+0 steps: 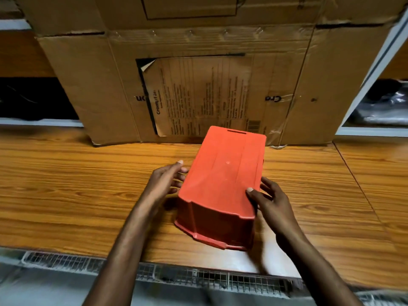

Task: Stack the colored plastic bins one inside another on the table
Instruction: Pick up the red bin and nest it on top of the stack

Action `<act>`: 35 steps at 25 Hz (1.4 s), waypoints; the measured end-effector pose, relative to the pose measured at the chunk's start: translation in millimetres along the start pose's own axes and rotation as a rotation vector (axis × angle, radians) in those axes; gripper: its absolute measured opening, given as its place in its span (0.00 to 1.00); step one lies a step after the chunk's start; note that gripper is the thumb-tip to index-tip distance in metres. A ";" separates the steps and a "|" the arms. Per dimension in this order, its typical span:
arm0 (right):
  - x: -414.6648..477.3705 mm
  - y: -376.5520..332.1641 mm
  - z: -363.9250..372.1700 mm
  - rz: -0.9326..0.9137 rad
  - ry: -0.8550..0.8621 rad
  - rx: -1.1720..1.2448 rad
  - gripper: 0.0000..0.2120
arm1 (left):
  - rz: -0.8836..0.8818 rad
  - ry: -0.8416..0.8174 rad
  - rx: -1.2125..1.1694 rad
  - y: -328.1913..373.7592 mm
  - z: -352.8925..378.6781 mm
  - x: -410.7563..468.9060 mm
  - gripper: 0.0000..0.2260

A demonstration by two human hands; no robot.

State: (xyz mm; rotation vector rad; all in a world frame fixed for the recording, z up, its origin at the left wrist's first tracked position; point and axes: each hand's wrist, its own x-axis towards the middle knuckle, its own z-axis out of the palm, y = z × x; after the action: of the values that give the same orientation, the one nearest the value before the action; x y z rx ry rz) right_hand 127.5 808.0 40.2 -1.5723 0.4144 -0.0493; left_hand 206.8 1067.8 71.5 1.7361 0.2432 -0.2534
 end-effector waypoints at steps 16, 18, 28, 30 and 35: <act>-13.1 -79.4 -107.1 -0.279 -0.123 0.079 0.24 | 0.297 -0.142 -0.181 44.3 54.3 -42.4 0.14; -11.2 -91.0 -118.0 -0.349 -0.171 0.143 0.25 | 0.362 -0.152 -0.223 51.0 57.7 -45.7 0.12; 4.6 -94.8 -136.8 -0.416 -0.308 0.216 0.42 | 0.523 -0.197 -0.158 56.8 81.8 -40.8 0.34; 10.3 -75.9 -135.3 -0.434 -0.195 0.085 0.34 | 0.531 -0.109 -0.100 41.6 86.4 -30.8 0.26; 9.2 -37.9 -121.1 -0.378 -0.027 -0.023 0.25 | 0.534 -0.013 -0.041 3.2 102.6 -12.5 0.17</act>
State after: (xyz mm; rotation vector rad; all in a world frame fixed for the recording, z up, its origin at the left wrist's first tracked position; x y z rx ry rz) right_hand 110.2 689.0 81.6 -1.6539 0.0928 -0.3142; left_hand 192.4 966.0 60.4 1.6921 -0.2255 0.1304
